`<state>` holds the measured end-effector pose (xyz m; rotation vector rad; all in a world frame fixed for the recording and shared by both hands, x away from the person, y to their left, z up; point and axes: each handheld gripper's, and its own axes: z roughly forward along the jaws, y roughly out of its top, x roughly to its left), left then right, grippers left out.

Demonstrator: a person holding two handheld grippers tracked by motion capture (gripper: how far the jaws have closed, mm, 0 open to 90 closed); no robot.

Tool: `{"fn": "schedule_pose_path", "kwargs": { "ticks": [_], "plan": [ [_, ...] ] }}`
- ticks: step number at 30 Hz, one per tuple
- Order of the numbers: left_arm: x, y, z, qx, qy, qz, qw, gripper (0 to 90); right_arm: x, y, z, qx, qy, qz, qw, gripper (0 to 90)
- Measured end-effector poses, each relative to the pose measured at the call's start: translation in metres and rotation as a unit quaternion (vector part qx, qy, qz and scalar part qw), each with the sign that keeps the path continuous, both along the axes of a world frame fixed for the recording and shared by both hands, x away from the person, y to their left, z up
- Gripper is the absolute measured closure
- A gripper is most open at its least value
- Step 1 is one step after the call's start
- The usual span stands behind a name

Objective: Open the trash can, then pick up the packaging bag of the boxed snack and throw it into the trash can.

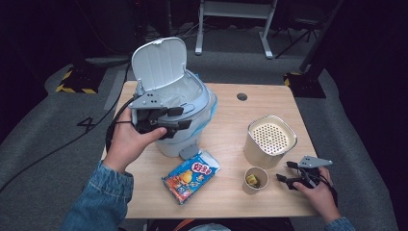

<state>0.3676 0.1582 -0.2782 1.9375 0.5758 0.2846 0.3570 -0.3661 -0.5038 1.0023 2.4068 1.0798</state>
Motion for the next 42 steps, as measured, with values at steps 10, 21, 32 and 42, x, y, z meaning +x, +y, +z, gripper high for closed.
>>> {"fn": "schedule_pose_path", "kwargs": {
  "ticks": [10,21,32,42],
  "plan": [
    [-0.034,0.021,-0.021,0.033,-0.012,-0.011,0.9993,42.4,0.0,-0.001,0.0,0.004,0.0,-0.006,1.0,29.9],
    [-0.059,0.056,-0.09,0.027,0.004,0.029,0.9992,40.7,-0.011,-0.012,0.019,0.036,0.01,0.01,0.9993,37.0],
    [-0.061,0.088,-0.169,0.014,0.042,0.081,0.9957,42.8,-0.017,-0.013,0.04,0.048,0.014,0.03,0.9983,38.9],
    [-0.045,0.115,-0.214,0.1,0.113,0.183,0.9713,44.1,-0.023,-0.006,0.062,0.059,0.014,0.049,0.9969,42.5]
  ]
}}
